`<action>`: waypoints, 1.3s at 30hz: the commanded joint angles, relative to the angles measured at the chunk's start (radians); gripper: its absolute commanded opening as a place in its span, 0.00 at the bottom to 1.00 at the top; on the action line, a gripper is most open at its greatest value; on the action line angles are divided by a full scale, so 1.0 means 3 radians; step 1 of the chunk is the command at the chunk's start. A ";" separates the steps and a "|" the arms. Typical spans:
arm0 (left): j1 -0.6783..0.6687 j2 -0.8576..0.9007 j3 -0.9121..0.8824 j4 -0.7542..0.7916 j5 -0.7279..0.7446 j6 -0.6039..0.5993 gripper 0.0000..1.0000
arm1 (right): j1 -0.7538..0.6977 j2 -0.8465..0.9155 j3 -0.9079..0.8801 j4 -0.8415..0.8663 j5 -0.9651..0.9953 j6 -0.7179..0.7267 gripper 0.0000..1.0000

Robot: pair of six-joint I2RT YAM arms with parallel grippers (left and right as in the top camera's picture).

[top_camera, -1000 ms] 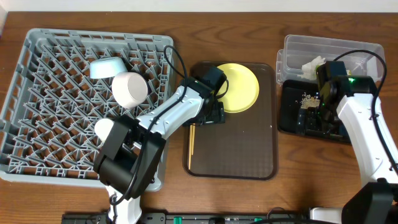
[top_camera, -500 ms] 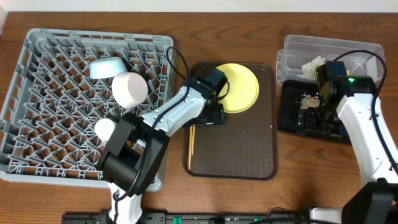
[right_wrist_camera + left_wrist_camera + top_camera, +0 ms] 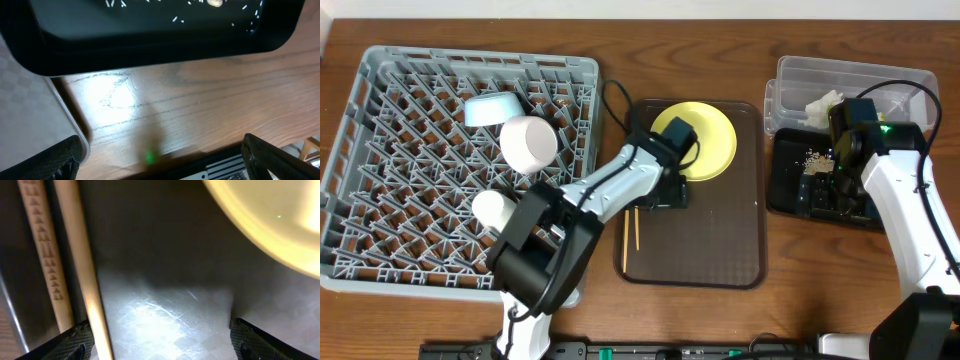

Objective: Sort waste into correct bins and load items into the dishwasher
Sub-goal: 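Reach left gripper to the wooden chopsticks and pinch one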

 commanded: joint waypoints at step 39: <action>0.0126 -0.0053 0.0015 -0.0164 -0.0214 0.0231 0.06 | -0.0047 -0.0047 0.0024 -0.0003 0.0024 0.0028 0.99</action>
